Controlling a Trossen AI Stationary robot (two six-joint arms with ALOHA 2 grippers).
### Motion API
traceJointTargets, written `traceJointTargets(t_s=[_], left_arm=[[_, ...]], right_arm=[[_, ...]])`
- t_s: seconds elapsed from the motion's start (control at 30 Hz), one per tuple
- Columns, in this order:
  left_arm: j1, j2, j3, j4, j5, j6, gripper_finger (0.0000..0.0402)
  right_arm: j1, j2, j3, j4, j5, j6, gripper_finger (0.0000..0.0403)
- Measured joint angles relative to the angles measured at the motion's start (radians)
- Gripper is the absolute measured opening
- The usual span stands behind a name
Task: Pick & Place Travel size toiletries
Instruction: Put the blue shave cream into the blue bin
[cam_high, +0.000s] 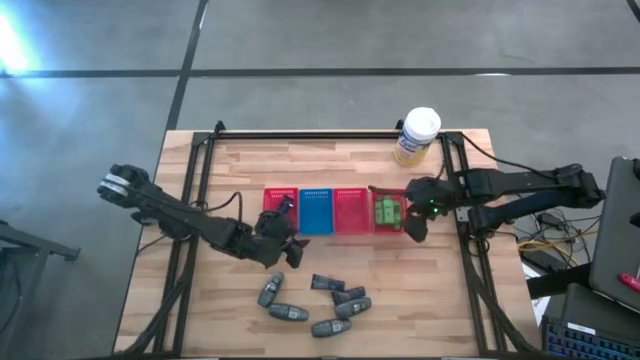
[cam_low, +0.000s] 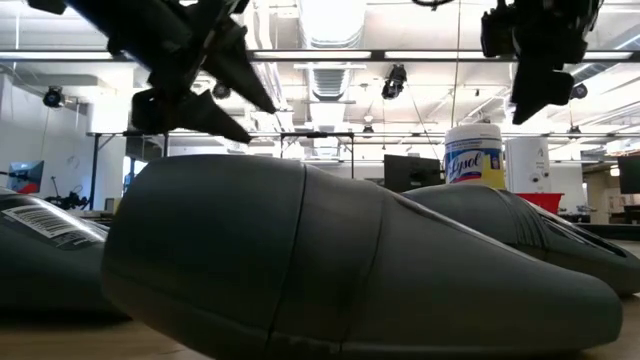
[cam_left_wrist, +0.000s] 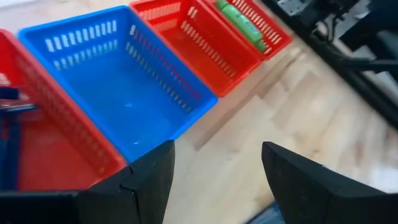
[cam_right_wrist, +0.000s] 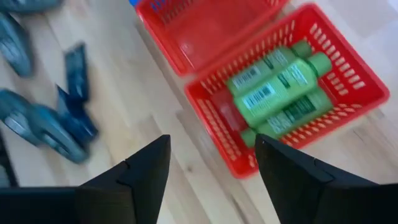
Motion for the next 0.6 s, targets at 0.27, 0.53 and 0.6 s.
traceJointTargets(t_s=[0.27, 0.53, 0.6], left_arm=[[0.104, 0.000, 0.072, 0.035, 0.260, 0.268, 0.0245], [0.113, 0.002, 0.084, 0.033, 0.371, 0.811, 0.0245], [0.112, 0.006, 0.083, 0.035, 0.408, 0.842, 0.0245]], right_arm=[[0.000, -0.031, -0.006, 0.036, 0.003, 0.038, 0.0221], [0.001, -0.023, -0.005, 0.044, 0.001, 0.049, 0.0245], [0.001, -0.020, -0.005, 0.044, -0.001, 0.049, 0.0252]])
